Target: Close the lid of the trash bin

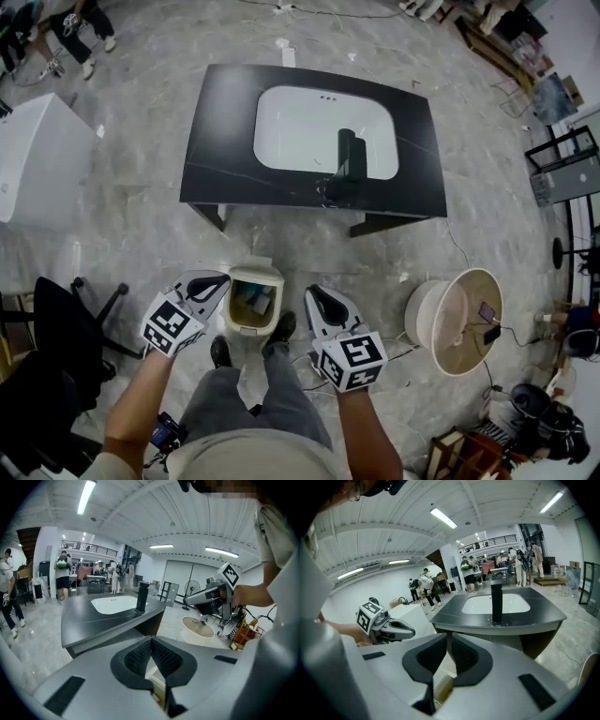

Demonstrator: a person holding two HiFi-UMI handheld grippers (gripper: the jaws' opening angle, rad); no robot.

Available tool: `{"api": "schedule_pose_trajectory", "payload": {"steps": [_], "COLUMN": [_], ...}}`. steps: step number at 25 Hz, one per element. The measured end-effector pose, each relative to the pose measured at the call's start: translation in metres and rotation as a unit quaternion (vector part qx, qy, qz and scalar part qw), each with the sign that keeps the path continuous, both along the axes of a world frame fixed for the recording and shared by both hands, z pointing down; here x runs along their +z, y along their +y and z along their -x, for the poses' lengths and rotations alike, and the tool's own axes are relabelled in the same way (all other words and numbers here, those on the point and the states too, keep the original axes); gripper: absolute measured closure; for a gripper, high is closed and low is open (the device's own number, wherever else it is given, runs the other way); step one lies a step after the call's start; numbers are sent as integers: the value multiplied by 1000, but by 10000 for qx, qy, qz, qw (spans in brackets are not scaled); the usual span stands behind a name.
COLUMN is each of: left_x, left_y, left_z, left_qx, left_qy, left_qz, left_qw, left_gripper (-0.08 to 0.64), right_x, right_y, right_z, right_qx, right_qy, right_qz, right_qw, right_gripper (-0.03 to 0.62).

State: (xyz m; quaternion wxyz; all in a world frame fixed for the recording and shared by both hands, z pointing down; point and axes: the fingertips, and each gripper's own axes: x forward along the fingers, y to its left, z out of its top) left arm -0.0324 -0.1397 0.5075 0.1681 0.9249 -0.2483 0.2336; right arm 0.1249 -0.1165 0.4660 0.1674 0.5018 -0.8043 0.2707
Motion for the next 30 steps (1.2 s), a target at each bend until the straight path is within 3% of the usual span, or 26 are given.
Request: {"api": "schedule_pose_trajectory", "payload": {"steps": [17,30], "left_x": [174,250], "left_y": [-3,2], "left_z": [-27,-38], "left_qx": [196,390], "left_qy": [-657,-1005], "left_qz": [961,1433], "left_qw": [9930,9838], "left_gripper": [545,545], "right_x": [102,142], "right_y": [7,25], "right_z": [-27,-27], "right_qx": [43,40], "right_qy": [50,82], "right_qz": [654,974], "right_qw": [9978,9952], "right_gripper": [565,565]}}
